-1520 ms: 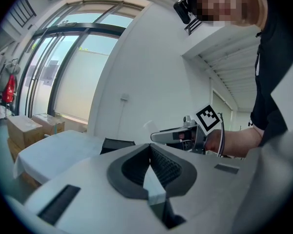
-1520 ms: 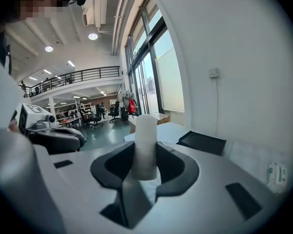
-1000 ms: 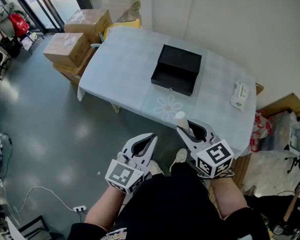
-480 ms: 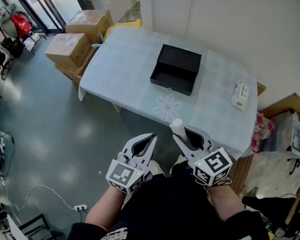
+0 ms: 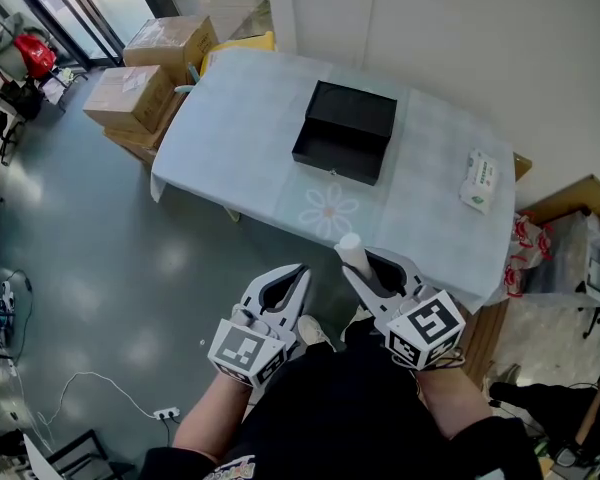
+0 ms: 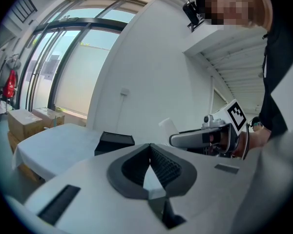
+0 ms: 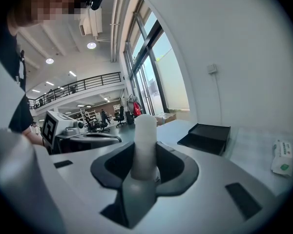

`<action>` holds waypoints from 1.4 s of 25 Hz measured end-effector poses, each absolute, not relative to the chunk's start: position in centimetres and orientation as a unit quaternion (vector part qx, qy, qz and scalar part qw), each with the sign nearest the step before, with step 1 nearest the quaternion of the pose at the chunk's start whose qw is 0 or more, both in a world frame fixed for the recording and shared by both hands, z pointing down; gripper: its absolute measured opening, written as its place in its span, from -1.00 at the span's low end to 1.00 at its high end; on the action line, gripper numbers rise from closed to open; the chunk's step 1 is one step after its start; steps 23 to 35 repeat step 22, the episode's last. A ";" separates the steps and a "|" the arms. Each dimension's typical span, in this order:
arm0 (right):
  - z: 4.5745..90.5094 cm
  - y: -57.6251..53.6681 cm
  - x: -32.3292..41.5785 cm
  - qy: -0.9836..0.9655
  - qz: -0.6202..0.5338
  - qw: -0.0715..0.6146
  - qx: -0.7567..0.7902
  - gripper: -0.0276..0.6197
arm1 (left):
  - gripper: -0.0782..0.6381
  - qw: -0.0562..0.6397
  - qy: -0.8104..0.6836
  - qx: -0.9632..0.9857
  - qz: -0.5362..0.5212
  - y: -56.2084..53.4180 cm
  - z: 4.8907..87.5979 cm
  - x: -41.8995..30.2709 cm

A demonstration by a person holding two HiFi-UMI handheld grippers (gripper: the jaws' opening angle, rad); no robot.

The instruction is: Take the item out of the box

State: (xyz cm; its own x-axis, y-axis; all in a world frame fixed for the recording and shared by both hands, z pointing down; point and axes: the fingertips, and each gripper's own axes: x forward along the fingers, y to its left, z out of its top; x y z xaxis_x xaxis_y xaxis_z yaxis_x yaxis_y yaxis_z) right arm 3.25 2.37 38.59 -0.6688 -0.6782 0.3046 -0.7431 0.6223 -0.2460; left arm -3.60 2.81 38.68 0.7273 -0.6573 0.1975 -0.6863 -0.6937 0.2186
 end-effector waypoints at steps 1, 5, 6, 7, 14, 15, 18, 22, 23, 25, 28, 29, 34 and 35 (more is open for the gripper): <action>38.5 2.4 3.4 -0.896 0.177 0.091 0.397 -0.48 | -0.76 0.137 -0.364 0.920 0.052 2.8 38.7 -3.5; 38.5 2.4 3.6 -0.895 0.176 0.090 0.399 -0.48 | -0.76 0.133 -0.358 0.923 0.048 2.6 38.7 -3.2; 38.5 2.5 3.6 -0.895 0.176 0.090 0.399 -0.48 | -0.76 0.135 -0.359 0.922 0.050 2.6 38.7 -3.2; 38.6 2.5 3.6 -0.896 0.176 0.090 0.399 -0.48 | -0.76 0.137 -0.361 0.921 0.053 2.5 38.6 -3.2; 38.6 2.9 3.3 -0.898 0.175 0.089 0.395 -0.48 | -0.76 0.136 -0.359 0.922 0.051 2.7 38.7 -3.0; 38.6 2.9 3.3 -0.898 0.175 0.089 0.395 -0.48 | -0.76 0.137 -0.358 0.922 0.051 2.7 38.7 -2.9; 38.6 2.9 3.3 -0.897 0.175 0.090 0.395 -0.48 | -0.76 0.137 -0.357 0.923 0.052 2.8 38.6 -2.9; 38.5 3.1 3.2 -0.897 0.176 0.088 0.395 -0.48 | -0.76 0.133 -0.359 0.923 0.047 3.0 38.3 -3.0; 38.5 3.1 3.2 -0.897 0.176 0.088 0.395 -0.48 | -0.76 0.133 -0.359 0.923 0.047 3.0 38.3 -3.0; 38.5 3.1 3.2 -0.897 0.176 0.088 0.395 -0.48 | -0.76 0.133 -0.359 0.923 0.047 3.0 38.3 -3.0; 38.5 3.1 3.2 -0.897 0.176 0.088 0.395 -0.48 | -0.76 0.133 -0.359 0.923 0.047 3.0 38.3 -3.0; 38.5 3.1 3.2 -0.897 0.176 0.088 0.395 -0.48 | -0.76 0.133 -0.359 0.923 0.047 3.0 38.3 -3.0; 38.5 3.1 3.2 -0.897 0.176 0.088 0.395 -0.48 | -0.76 0.133 -0.359 0.923 0.047 3.0 38.3 -3.0; 38.5 3.1 3.2 -0.897 0.176 0.088 0.395 -0.48 | -0.76 0.133 -0.359 0.923 0.047 3.0 38.3 -3.0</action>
